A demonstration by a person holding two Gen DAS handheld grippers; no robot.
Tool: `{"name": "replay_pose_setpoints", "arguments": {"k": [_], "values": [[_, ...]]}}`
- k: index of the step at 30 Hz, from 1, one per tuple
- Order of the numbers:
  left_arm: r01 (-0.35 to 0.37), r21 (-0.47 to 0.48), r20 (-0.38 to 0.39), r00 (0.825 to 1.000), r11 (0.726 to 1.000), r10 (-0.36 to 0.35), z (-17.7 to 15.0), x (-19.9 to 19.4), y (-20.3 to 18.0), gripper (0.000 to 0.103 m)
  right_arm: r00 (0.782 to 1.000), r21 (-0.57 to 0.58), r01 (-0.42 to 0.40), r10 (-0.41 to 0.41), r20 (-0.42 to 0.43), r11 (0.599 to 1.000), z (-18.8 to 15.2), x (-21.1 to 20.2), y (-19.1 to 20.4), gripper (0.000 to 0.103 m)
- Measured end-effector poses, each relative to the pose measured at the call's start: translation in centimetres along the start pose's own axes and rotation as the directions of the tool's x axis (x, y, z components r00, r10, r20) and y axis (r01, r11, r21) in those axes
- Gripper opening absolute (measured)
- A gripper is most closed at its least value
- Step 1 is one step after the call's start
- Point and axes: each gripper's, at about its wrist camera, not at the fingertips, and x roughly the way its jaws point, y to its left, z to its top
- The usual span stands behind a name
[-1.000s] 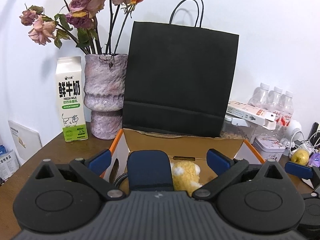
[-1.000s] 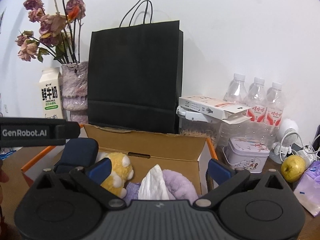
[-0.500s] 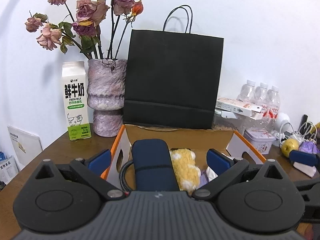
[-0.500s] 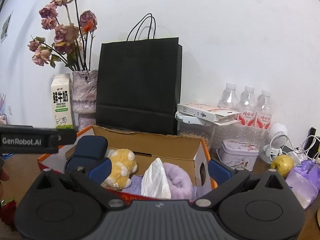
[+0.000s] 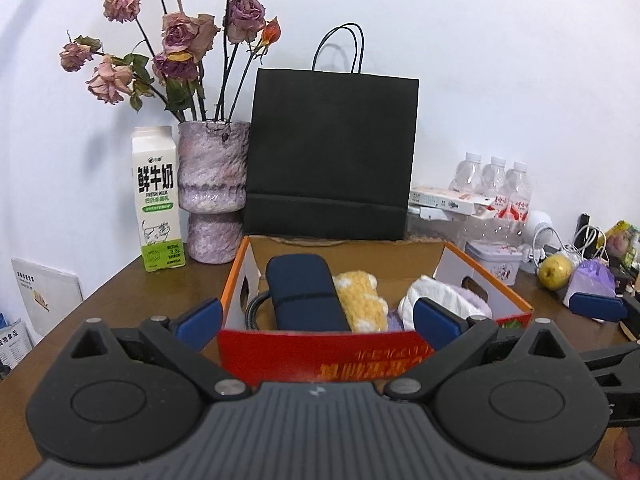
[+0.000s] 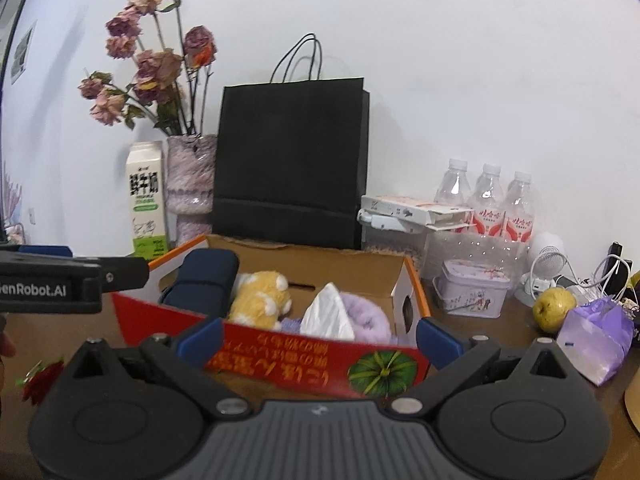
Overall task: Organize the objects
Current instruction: 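Move both tools back from the box toward the remaining table items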
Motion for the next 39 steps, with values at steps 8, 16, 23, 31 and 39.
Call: {"name": "replay_pose_setpoints", "arguments": {"k": [8,16,23,31,39], "values": [[-0.006,0.015,-0.015,1.000,1.000,0.006,-1.9,-2.5,1.0,0.103,0.999,-0.011,-0.025,0.025,-0.022,1.000,-2.0,-2.8,1.6,0.103],[0.014,0.021,-0.036,0.999,1.000,-0.013,-3.5,-5.6,2.1,0.103,0.999,-0.025,-0.035,0.034,-0.039,0.999,-3.6,-5.5,3.0,0.103],[0.016,0.015,-0.061,0.998,1.000,-0.015,-5.4,-8.1,4.0,0.103,0.993,0.004,-0.054,0.055,-0.107,0.999,-5.6,-7.0,4.4,0.103],[0.049,-0.004,-0.152,0.987,0.999,-0.049,-8.0,-9.7,6.4,0.103,0.985,0.019,-0.051,0.053,-0.166,0.999,-7.8,-8.6,5.9,0.103],[0.041,0.021,-0.154,0.987,0.999,-0.037,-8.6,-11.1,7.4,0.103,0.979,0.012,-0.046,0.047,-0.198,0.999,-8.6,-9.4,6.8,0.103]]}}
